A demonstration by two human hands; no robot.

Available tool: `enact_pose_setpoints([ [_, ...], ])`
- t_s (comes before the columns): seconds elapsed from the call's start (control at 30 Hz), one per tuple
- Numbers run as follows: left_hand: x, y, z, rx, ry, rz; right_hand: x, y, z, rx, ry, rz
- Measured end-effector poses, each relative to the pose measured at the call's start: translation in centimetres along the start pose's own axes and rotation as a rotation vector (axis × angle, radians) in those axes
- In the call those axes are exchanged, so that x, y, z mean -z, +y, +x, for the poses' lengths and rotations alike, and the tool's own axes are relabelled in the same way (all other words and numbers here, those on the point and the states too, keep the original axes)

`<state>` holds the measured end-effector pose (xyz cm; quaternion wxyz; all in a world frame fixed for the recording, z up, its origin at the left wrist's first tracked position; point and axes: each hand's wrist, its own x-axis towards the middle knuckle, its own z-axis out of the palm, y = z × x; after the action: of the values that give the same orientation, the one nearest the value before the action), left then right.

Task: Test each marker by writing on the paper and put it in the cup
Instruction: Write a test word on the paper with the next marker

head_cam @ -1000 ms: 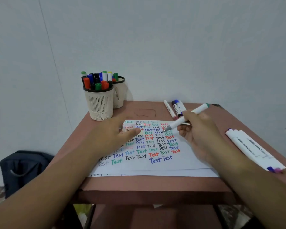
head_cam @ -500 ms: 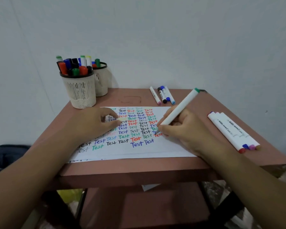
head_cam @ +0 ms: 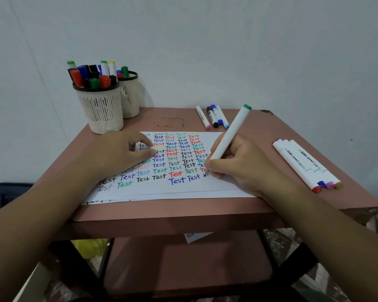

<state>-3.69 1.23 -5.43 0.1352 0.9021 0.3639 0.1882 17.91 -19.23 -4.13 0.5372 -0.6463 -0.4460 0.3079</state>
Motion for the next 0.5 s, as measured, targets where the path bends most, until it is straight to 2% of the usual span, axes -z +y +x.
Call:
enact_pose_setpoints([
  [0.3, 0.02, 0.02, -0.01, -0.015, -0.002, 0.013, -0.12, 0.20, 0.12, -0.004, 0.027, 0.082],
  [0.5, 0.06, 0.10, -0.02, -0.003, -0.004, 0.011, -0.14, 0.29, 0.03, 0.020, 0.025, 0.007],
])
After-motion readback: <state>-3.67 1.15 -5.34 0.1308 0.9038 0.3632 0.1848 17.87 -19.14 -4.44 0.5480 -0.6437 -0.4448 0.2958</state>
